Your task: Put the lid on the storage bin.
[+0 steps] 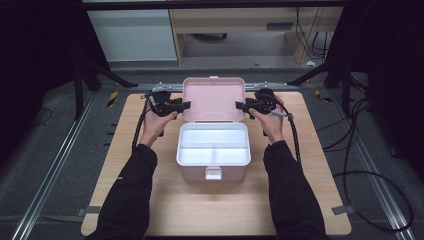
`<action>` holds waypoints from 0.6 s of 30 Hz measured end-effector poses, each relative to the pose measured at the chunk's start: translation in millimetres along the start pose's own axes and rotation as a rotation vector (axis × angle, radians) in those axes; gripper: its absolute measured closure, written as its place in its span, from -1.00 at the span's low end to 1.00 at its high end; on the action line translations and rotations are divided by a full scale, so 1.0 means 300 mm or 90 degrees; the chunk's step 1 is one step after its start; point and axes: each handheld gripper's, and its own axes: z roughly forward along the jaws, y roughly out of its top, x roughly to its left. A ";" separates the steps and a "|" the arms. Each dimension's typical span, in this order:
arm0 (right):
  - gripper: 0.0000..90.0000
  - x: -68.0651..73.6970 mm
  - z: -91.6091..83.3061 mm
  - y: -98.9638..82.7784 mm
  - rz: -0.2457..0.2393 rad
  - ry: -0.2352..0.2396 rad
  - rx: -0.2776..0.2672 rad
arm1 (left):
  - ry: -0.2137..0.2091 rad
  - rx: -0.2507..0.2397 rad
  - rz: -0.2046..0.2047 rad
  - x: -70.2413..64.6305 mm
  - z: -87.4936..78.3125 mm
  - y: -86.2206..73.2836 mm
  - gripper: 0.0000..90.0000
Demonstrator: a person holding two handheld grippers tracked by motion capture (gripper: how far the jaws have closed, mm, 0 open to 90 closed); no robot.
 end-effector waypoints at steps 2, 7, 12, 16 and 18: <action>0.11 0.015 -0.023 0.009 -0.011 0.001 -0.008 | 0.002 -0.007 0.009 -0.016 -0.027 0.011 0.27; 0.11 0.061 -0.090 0.032 -0.043 -0.002 -0.015 | 0.005 -0.015 0.041 -0.064 -0.094 0.037 0.28; 0.15 0.099 -0.148 0.046 -0.065 -0.006 -0.020 | 0.003 -0.030 0.052 -0.096 -0.147 0.033 0.31; 0.16 0.136 -0.185 0.051 -0.089 -0.014 -0.007 | 0.000 -0.034 0.068 -0.123 -0.193 0.021 0.33; 0.16 0.156 -0.203 0.050 -0.102 -0.020 -0.001 | 0.002 -0.029 0.083 -0.135 -0.210 0.019 0.34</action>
